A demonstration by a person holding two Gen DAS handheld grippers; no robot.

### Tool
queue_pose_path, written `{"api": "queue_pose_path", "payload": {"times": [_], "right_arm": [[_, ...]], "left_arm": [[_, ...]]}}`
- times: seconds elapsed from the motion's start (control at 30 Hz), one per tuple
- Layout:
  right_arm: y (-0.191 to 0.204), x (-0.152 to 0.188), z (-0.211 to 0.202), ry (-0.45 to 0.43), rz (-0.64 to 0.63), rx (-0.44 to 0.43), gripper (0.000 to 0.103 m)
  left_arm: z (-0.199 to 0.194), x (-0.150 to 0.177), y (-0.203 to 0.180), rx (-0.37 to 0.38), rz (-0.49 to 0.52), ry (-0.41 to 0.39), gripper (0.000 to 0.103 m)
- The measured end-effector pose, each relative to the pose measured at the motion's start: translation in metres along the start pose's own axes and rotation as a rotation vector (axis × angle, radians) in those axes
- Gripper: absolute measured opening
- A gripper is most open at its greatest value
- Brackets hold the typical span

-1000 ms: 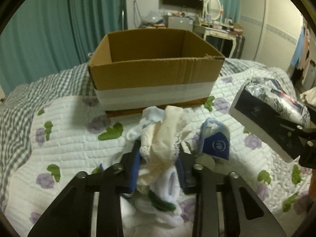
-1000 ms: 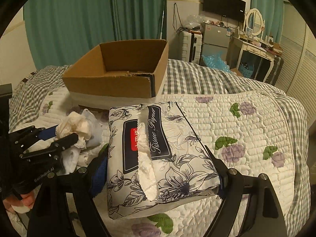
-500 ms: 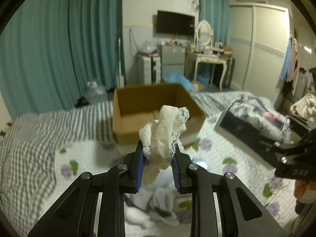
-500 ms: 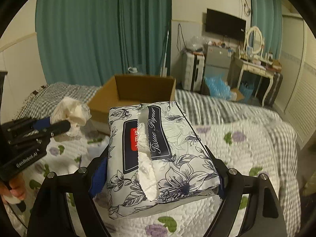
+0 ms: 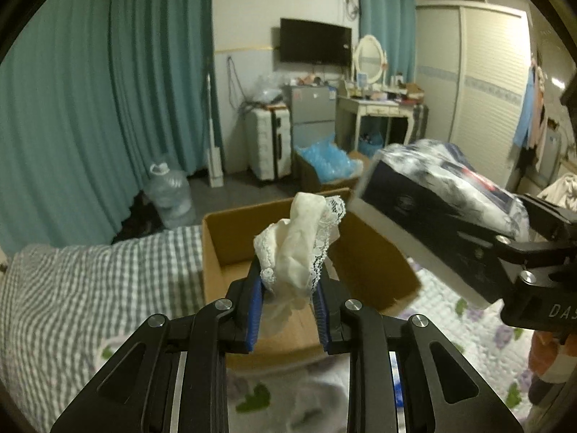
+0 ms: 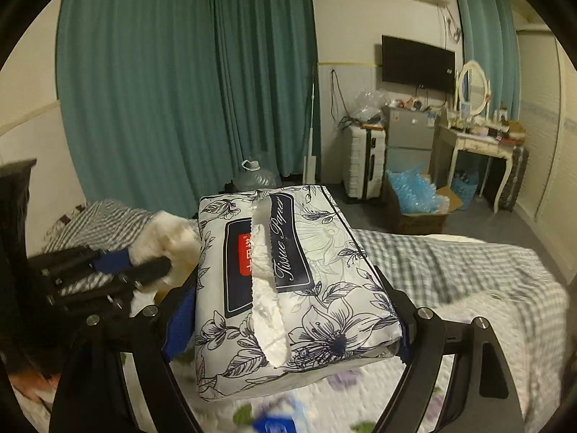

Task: Organize soft objects
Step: 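Carry the tissue pack with the right gripper into the box while the left gripper drops the lace cloth in, then return to the bed and grasp a white fluffy sock with the left gripper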

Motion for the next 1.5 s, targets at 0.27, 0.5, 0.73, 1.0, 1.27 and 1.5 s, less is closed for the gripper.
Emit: {"api": "queue_pose_path", "payload": {"times": [0.27, 0.5, 0.73, 1.0, 1.27, 1.5], "right_arm": [[0.004, -0.001, 0.095, 0.049, 0.031, -0.021, 0.085], [0.007, -0.004, 0.111, 0.008, 0.03, 0.015, 0.094], [-0.015, -0.019, 0.066, -0.054, 0.072, 0.045, 0.098], [-0.012, -0.042, -0.039, -0.133, 0.008, 0.081, 0.101], [0.013, -0.024, -0.138, -0.161, -0.074, 0.08, 0.103], [0.042, 0.049, -0.145, -0.056, -0.112, 0.034, 0.103]], "left_arm": [[0.062, 0.003, 0.022, 0.013, -0.013, 0.029, 0.028], [0.073, 0.003, 0.031, -0.038, -0.009, 0.028, 0.081], [0.035, -0.003, 0.025, -0.07, 0.006, -0.054, 0.082], [-0.064, -0.023, 0.006, -0.119, 0.03, -0.162, 0.089], [-0.146, 0.005, -0.011, -0.152, 0.052, -0.195, 0.094], [-0.157, 0.062, -0.011, -0.189, 0.026, -0.153, 0.094]]}}
Point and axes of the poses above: each gripper's, at about its wrist camera, not at the fingertips, and z roughly the way its jaws point, y to its left, x to its underside, the point moved 8 cm from there along z, roughly the way its jaws point, and after that the axes turned 8 degrees about x, right-handed, at the moved point
